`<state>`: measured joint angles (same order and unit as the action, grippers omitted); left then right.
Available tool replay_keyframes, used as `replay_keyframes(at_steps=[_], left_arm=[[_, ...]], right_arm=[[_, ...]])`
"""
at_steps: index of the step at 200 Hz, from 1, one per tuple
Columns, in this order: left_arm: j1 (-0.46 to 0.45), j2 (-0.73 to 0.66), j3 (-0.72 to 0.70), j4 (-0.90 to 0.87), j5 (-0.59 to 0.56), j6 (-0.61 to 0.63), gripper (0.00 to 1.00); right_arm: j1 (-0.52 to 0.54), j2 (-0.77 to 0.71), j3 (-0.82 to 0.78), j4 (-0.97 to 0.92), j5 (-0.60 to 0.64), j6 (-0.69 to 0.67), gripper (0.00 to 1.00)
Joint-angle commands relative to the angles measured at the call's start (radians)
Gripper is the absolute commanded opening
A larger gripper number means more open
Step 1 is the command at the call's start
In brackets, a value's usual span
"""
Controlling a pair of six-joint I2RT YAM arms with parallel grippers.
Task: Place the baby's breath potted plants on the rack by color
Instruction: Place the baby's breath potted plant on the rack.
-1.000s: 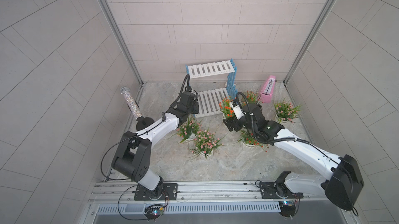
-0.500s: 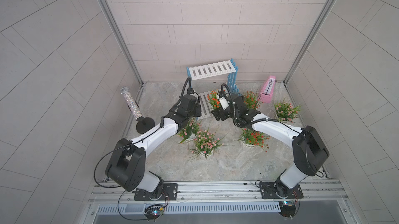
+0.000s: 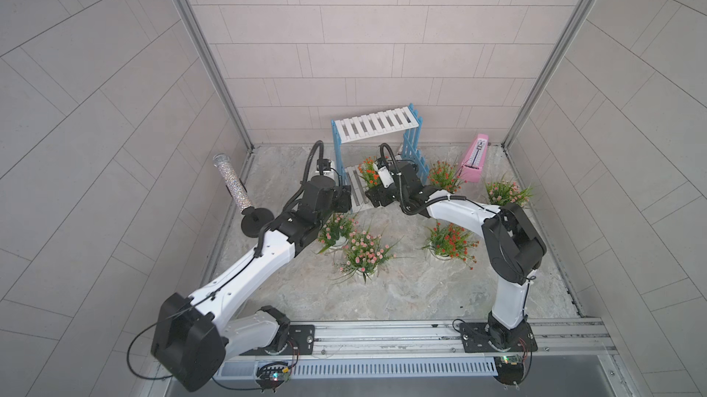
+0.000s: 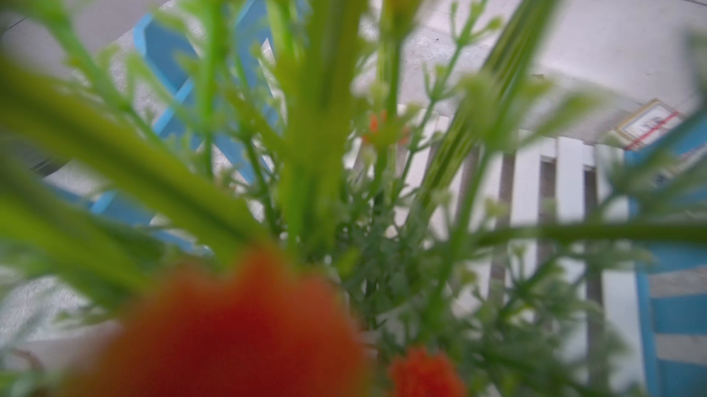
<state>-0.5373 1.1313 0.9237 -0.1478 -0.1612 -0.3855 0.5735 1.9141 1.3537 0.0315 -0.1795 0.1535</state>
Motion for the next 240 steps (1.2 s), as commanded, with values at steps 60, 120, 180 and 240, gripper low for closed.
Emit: replay_keyframes(at_steps=[60,120,180,240], left_arm=[[0.000,-0.165,0.019,-0.150,-0.041,-0.015,0.68],[0.000,-0.216,-0.001,-0.147,-0.027,-0.020,0.68],[0.001,-0.252,-0.041,-0.136,-0.027,-0.023,0.69],[0.001,-0.251,-0.048,-0.119,-0.021,-0.027,0.71]], right_arm=[[-0.003,0.247,0.386,-0.071,-0.025,-0.084,0.72],[-0.009,0.361,0.519,-0.092,-0.021,-0.094,0.72],[-0.008,0.411,0.545,-0.076,-0.022,-0.096,0.92],[-0.010,0.253,0.326,0.034,-0.013,-0.116,0.99]])
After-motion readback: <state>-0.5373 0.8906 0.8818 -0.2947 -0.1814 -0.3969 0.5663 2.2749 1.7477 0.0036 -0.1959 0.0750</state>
